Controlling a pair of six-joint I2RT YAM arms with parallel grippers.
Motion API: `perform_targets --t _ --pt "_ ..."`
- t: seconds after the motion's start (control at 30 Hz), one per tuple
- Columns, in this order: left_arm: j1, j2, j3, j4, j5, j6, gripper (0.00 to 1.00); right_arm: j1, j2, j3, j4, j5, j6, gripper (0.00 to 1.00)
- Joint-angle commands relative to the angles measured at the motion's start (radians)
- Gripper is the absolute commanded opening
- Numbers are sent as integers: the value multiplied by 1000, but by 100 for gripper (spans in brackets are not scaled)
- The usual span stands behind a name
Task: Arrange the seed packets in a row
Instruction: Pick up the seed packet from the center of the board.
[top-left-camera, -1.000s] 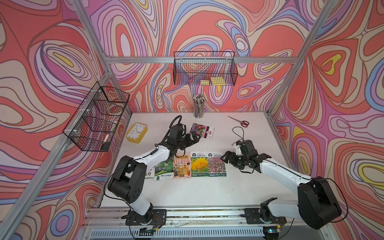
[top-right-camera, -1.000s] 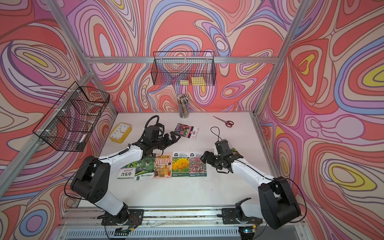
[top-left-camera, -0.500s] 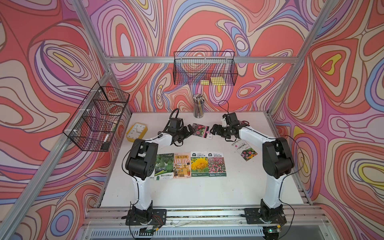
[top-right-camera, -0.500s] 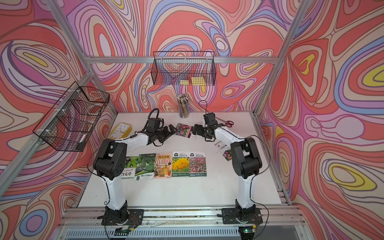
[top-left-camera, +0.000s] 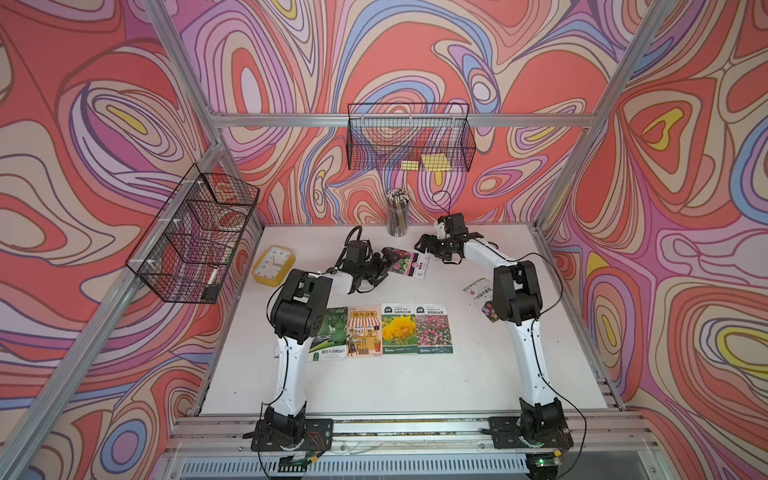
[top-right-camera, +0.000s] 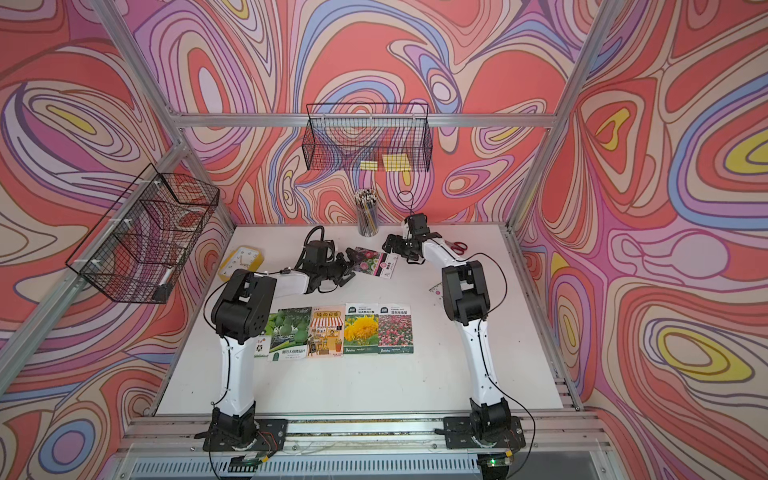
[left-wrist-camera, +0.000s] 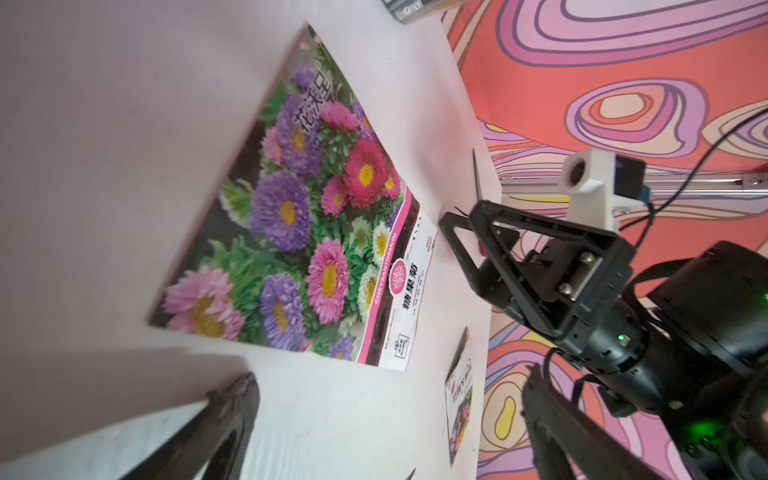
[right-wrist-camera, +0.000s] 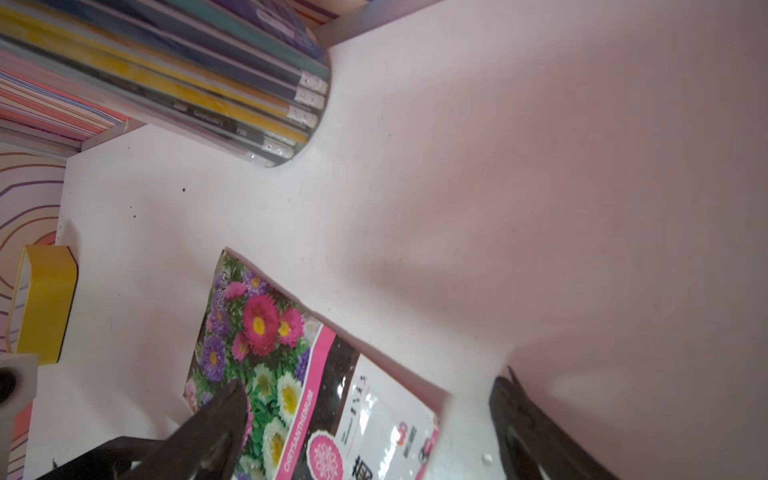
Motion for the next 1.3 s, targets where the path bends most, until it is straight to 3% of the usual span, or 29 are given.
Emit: perform_targets --t 0.0,0.2,0.37,0.53,0.6,0.7,0.83,0.97,1.07,1.13,1.27 --pt "-24 90 15 -68 24 -71 99 5 71 66 -63 -89 11 92" --pt "-32 131 57 -69 36 -87 99 5 26 -108 68 -259 111 89" --pt "-36 155 74 -60 45 -97 99 6 -31 -264 192 -381 194 80" --pt "-35 157 76 -49 54 -94 91 -1 -68 -324 271 -431 242 62" --pt "-36 151 73 -42 59 -92 86 -10 -73 -343 317 -459 276 48" --pt "-36 146 74 -43 67 -86 82 -25 -81 -384 422 -501 345 39" --pt "-35 145 76 -37 80 -84 72 -39 -88 -415 471 -532 370 36" --pt "-28 150 76 2 111 -103 60 -59 -101 -471 567 -585 426 52" --pt "-25 146 76 4 118 -100 58 -73 -115 -497 572 -579 419 53" --pt "-24 142 76 -1 118 -94 57 -80 -126 -511 571 -568 412 49" --pt "-24 135 71 0 121 -90 54 -86 -141 -517 538 -542 381 29"
